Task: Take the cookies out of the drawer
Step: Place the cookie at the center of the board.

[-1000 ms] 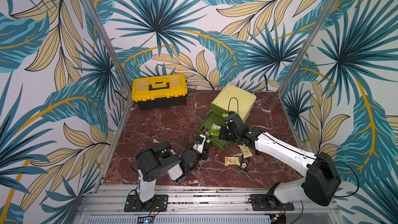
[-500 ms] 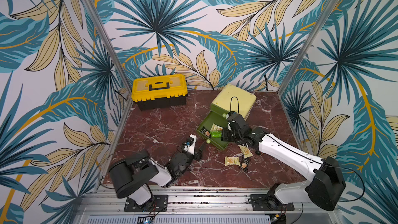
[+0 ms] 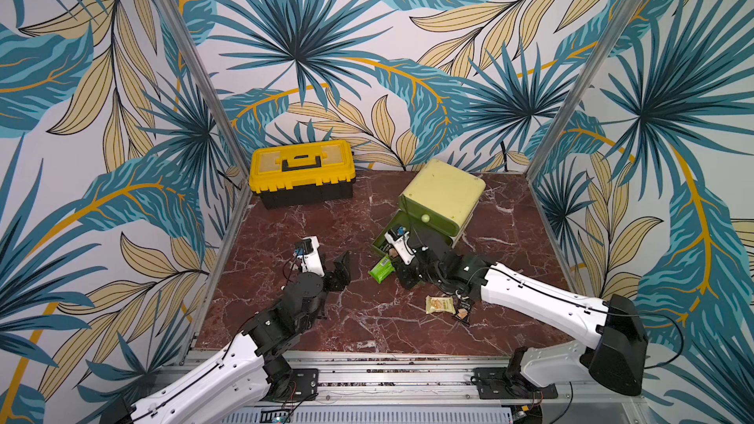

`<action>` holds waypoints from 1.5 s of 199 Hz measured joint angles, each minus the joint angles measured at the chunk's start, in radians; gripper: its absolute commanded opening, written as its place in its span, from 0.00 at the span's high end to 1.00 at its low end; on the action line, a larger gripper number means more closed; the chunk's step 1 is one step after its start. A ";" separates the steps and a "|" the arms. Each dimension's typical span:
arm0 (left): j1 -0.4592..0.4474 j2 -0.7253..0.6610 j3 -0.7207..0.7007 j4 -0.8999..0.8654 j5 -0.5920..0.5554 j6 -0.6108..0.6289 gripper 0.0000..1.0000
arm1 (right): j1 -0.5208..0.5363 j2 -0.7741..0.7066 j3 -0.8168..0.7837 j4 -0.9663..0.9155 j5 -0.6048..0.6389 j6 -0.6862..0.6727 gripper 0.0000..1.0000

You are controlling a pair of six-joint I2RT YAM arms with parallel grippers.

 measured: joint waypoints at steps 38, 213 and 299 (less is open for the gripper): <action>0.038 -0.010 0.019 -0.211 0.011 -0.118 0.26 | 0.074 0.188 0.037 0.107 -0.034 -0.119 1.00; 0.062 -0.115 0.000 -0.401 0.003 -0.232 0.28 | 0.109 0.387 0.058 0.278 -0.033 -0.209 0.55; 0.064 0.168 0.098 -0.052 0.258 0.270 0.30 | 0.108 -0.069 0.002 0.113 0.170 -0.097 0.52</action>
